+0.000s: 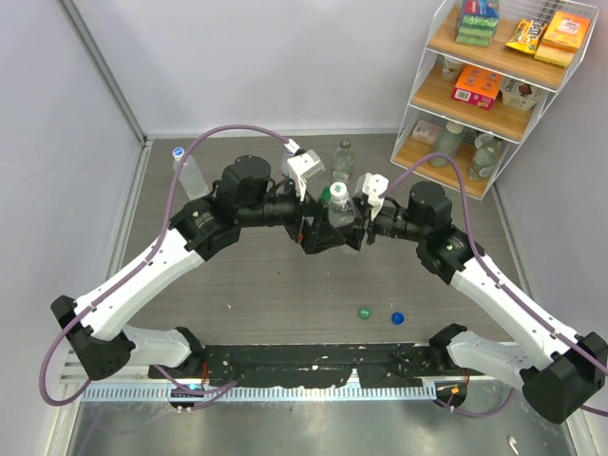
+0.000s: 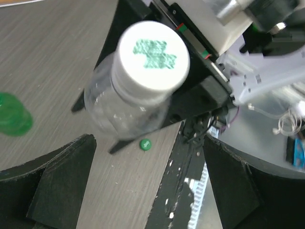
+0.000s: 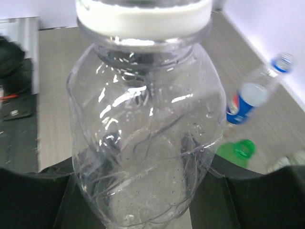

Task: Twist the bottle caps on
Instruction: Screw the bottle cap onto the plastic bottle.

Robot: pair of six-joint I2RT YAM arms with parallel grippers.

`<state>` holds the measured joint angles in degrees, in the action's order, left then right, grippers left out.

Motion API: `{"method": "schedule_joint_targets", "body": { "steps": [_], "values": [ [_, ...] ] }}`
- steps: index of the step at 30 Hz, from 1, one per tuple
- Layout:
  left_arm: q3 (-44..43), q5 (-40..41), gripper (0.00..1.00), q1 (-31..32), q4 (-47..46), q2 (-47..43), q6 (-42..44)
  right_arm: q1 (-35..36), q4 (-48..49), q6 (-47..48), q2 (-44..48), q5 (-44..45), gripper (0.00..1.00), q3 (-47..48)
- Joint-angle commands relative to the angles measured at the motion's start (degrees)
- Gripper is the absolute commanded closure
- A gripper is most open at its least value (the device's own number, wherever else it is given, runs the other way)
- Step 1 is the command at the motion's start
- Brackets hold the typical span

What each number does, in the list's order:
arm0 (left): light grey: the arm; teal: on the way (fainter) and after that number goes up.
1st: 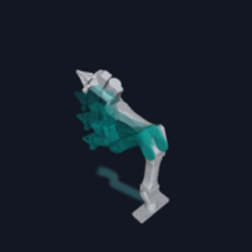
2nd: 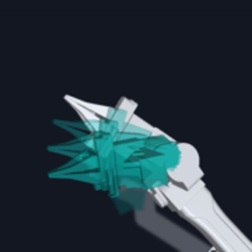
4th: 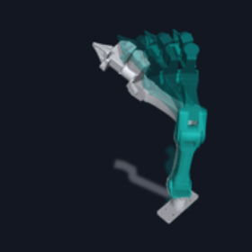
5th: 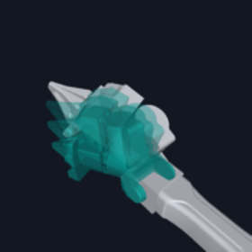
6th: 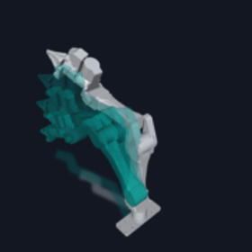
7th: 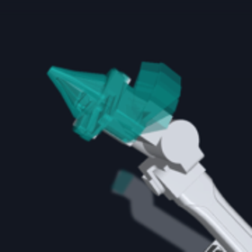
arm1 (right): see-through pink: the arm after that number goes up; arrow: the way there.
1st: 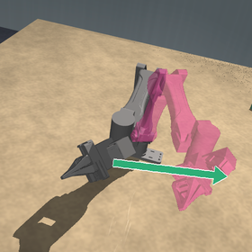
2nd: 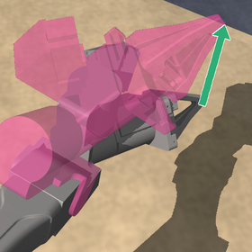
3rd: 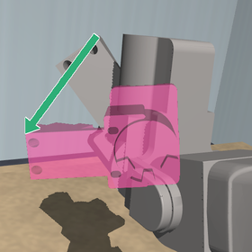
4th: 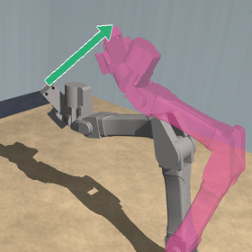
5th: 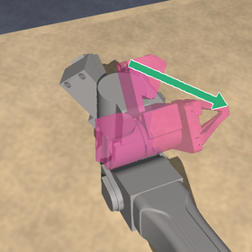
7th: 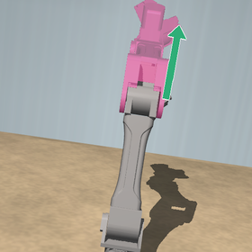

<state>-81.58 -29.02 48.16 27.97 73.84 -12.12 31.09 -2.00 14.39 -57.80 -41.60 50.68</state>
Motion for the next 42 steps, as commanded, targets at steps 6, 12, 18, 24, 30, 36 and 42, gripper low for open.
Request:
{"method": "schedule_joint_targets", "body": {
  "steps": [6, 12, 18, 24, 30, 36, 42],
  "values": [
    [-1.48, 20.31, 0.00, 0.97, -2.21, -4.76, -13.72, -0.24, 4.20, -1.65, -2.75, 19.36, 0.99, -0.66],
    [-2.88, 33.74, 0.01, 0.97, -2.56, -3.89, -18.72, 1.78, 2.35, -0.42, -3.99, 25.78, 0.99, -0.93],
    [-4.72, 39.90, 0.00, 1.06, -3.88, -2.04, -23.56, 5.46, -1.25, 2.65, -5.30, 26.66, 0.99, -0.40],
    [-7.19, 41.41, 0.00, 0.97, -2.57, 1.56, -26.55, 7.75, -2.39, 4.41, -6.71, 31.23, 0.99, 0.21],
    [-8.42, 41.14, 0.12, 0.97, -0.99, 3.50, -28.22, 8.46, -1.69, 4.33, -6.10, 31.59, 0.99, 0.04],
    [-7.89, 39.66, 0.25, 0.97, -1.33, 3.85, -29.45, 8.64, -1.52, 4.06, -6.01, 31.32, 0.99, 0.04],
    [-6.93, 37.45, 0.38, 0.97, -1.51, 4.91, -29.98, 8.81, -1.86, 3.63, -6.45, 32.99, 0.99, 0.48]
  ]
}}
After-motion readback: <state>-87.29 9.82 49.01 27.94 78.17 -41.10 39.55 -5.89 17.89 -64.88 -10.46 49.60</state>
